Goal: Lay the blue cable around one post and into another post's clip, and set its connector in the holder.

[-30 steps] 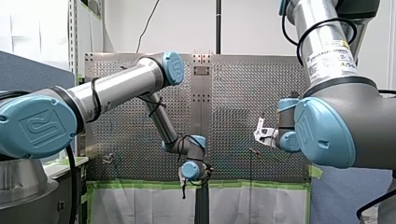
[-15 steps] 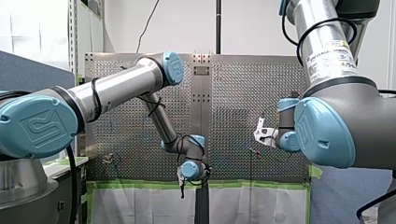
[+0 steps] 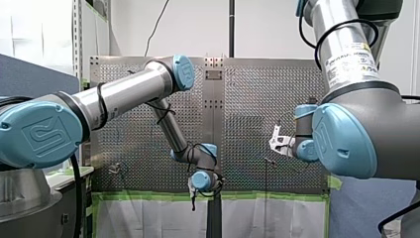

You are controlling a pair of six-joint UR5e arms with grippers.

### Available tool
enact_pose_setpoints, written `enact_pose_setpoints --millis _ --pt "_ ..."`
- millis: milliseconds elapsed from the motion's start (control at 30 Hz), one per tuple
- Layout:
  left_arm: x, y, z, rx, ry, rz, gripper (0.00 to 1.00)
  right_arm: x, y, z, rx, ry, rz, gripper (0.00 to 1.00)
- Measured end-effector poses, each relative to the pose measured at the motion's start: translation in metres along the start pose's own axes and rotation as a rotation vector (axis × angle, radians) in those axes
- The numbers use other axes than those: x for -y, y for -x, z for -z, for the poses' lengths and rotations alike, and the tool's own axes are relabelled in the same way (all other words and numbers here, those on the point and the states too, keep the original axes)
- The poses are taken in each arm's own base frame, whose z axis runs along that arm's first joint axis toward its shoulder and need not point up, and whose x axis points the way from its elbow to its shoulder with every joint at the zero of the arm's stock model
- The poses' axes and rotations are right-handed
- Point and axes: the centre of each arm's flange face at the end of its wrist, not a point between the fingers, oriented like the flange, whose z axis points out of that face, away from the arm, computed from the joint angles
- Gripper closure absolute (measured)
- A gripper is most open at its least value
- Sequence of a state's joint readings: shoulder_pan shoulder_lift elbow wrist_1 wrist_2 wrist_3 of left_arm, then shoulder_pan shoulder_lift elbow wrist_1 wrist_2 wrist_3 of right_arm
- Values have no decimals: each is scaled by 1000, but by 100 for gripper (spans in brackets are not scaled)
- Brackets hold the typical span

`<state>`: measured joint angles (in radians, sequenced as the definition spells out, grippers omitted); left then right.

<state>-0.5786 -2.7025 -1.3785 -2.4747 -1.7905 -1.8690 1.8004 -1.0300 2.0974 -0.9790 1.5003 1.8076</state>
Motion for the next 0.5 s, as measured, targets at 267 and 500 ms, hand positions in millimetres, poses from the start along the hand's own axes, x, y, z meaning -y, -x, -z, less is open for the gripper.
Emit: enact_pose_setpoints --millis 267,500 --pt "-2 -1 1 -15 7 -8 81 -1 -1 -1 -4 2 0 100" --pt "-5 -2 3 -42 18 -29 46 -3 -2 -2 -8 5 0 100"
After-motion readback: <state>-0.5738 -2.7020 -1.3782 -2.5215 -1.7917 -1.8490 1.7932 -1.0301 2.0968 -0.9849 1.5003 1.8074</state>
